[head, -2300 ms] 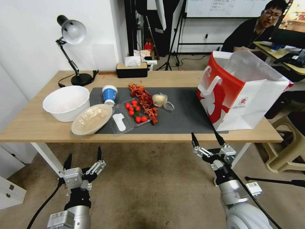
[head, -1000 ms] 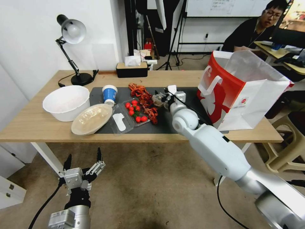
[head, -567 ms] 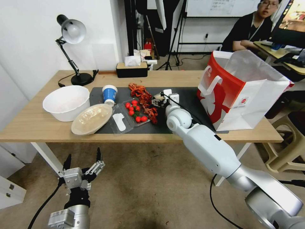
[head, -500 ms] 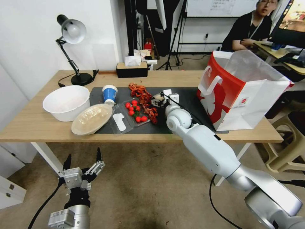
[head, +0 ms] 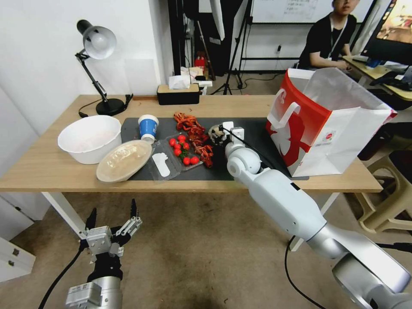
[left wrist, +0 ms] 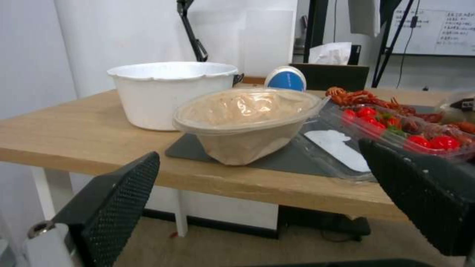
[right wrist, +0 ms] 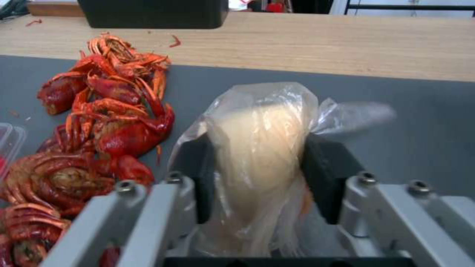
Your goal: Pick up the trash from the table and place it into the takeout bag.
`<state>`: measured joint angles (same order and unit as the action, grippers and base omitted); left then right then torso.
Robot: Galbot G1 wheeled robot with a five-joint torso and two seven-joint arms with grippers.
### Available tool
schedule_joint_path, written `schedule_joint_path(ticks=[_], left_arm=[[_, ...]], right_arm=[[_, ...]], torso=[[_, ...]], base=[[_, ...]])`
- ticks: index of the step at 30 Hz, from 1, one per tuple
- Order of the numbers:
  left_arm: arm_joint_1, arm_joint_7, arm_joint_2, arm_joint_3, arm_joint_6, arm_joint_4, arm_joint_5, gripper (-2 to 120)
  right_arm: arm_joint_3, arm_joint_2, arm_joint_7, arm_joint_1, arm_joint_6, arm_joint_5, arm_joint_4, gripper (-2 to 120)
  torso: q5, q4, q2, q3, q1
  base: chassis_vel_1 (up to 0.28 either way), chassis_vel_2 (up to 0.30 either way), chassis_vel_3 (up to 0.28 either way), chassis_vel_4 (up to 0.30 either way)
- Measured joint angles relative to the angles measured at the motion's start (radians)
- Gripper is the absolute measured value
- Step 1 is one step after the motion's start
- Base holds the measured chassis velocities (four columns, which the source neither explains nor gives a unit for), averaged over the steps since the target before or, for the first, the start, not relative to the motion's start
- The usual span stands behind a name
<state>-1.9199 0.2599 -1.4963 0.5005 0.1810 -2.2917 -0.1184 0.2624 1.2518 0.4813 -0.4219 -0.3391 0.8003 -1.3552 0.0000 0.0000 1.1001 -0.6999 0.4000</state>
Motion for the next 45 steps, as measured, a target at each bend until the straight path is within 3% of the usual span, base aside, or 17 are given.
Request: schedule_joint_path(ticks=[2, 10, 16, 23, 33, 36, 41, 45], left_arm=[[0.000, 0.000, 0.000, 0.000, 0.001, 0.001, 0.001, 100], [-0.001, 0.001, 0.000, 0.000, 0.005, 0.003, 0.004, 100], [-0.004, 0.003, -0.001, 0.001, 0.009, 0.003, 0.006, 100], [-0.004, 0.006, -0.001, 0.002, 0.010, -0.001, 0.008, 100], [-0.002, 0.006, -0.006, 0.002, 0.010, -0.006, 0.013, 100], [0.002, 0.004, -0.008, -0.001, 0.010, -0.005, 0.012, 100], [0.002, 0.001, -0.004, -0.012, 0.008, -0.004, 0.003, 100], [0.000, -0.001, -0.005, -0.017, 0.008, -0.004, 0.004, 100]], right_arm=[[-0.002, -0.004, -0.003, -0.007, 0.005, -0.002, -0.003, 24], [-0.007, -0.011, -0.002, -0.015, 0.006, -0.002, -0.012, 5], [-0.010, -0.019, -0.003, -0.019, 0.014, -0.003, -0.020, 5], [-0.011, -0.074, -0.062, -0.033, 0.110, -0.108, -0.114, 5], [-0.134, -0.260, -0.056, -0.060, 0.115, -0.111, -0.485, 5], [-0.195, -0.375, 0.014, -0.030, 0.059, -0.039, -0.606, 5], [-0.296, -0.515, 0.097, -0.031, 0.002, 0.068, -0.632, 5], [-0.400, -0.574, 0.113, -0.076, -0.041, 0.129, -0.622, 5]], torso=[[0.0000, 0.0000, 0.000, 0.000, 0.000], [0.0000, 0.0000, 0.000, 0.000, 0.000], [0.0000, 0.0000, 0.000, 0.000, 0.000], [-0.0001, -0.0001, 0.000, 0.000, 0.000], [0.0001, 0.0000, 0.000, 0.000, 0.000], [0.0000, 0.0000, 0.000, 0.000, 0.000], [0.0004, -0.0002, 0.000, 0.000, 0.000], [0.0005, -0.0003, 0.000, 0.000, 0.000]], base=[[0.000, 0.000, 0.000, 0.000], [0.000, 0.000, 0.000, 0.000], [0.000, 0.000, 0.000, 0.000], [0.000, 0.000, 0.000, 0.000], [0.000, 0.000, 0.000, 0.000], [0.000, 0.000, 0.000, 0.000], [0.000, 0.000, 0.000, 0.000], [0.000, 0.000, 0.000, 0.000]])
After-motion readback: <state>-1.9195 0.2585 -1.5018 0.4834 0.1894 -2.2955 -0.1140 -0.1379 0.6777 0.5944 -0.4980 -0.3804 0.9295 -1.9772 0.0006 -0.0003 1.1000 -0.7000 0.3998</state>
